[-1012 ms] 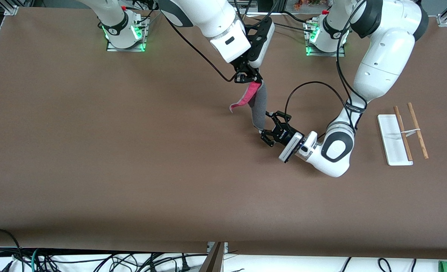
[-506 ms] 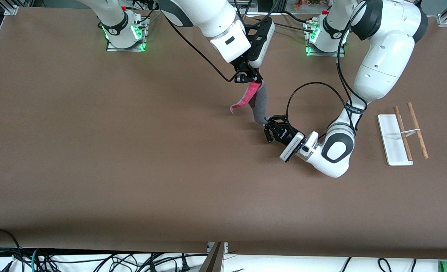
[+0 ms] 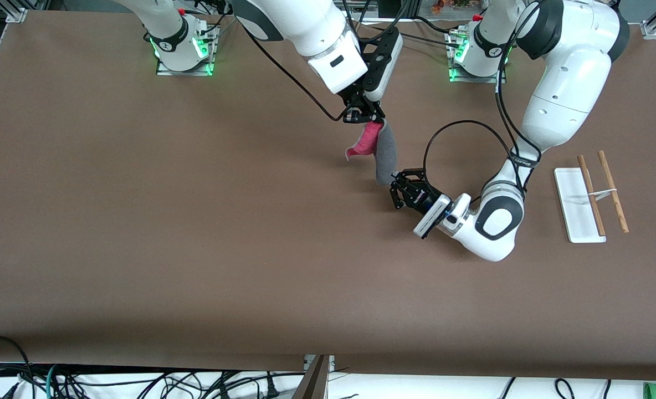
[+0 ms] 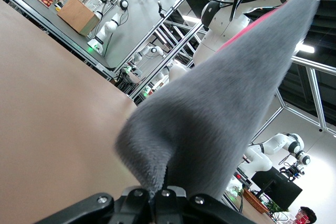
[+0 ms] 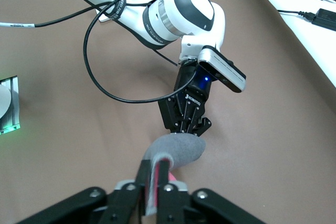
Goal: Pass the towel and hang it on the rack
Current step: 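Open the right gripper and release the towel to the left gripper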
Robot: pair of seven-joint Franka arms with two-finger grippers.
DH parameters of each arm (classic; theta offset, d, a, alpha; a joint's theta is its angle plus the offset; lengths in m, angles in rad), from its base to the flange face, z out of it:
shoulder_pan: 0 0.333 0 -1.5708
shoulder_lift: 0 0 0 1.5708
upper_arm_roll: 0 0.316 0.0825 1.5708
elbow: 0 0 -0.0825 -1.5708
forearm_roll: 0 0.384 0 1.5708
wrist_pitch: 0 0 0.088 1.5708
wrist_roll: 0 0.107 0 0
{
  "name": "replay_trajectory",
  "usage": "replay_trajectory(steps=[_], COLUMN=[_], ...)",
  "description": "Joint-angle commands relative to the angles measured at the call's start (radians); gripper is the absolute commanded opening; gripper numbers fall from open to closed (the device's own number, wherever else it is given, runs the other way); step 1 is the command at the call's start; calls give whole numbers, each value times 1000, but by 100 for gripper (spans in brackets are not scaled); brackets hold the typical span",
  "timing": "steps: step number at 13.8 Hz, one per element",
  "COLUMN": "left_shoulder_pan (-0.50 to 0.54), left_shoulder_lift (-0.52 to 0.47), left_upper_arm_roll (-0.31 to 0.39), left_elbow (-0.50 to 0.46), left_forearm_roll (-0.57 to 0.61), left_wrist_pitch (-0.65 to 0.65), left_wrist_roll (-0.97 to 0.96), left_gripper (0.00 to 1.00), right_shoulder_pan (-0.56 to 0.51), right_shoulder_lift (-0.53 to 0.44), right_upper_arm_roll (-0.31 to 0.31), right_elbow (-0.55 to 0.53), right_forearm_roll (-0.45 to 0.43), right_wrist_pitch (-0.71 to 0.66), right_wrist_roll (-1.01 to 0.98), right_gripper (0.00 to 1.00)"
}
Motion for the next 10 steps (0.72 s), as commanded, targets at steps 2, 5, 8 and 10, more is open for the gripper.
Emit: replay_trajectory(steps=[2, 5, 8, 10], left_shoulder_pan=[6, 15, 68, 101], left_shoulder_lift=[-4, -13, -94, -145], left_upper_arm_roll=[-6, -4, 5, 7], left_elbow=[7, 10, 45, 61], left_forearm_roll=[-25, -22, 35, 87], left_wrist_pitch=[-18, -27, -38, -78], left_wrist_roll=[8, -1, -73, -191], left_gripper=[0, 0, 0, 0], right_shoulder_pan=[-5, -20, -100, -189], right_shoulder_lift=[1, -8, -28, -42], right_upper_arm_roll=[6, 3, 0, -7], right_elbow=[12, 12, 8, 8], right_forearm_roll=[-13, -16, -4, -4], right_wrist_pitch=[-5, -10, -71, -140], right_wrist_roll=[18, 16, 16, 13], right_gripper=[100, 100, 100, 100])
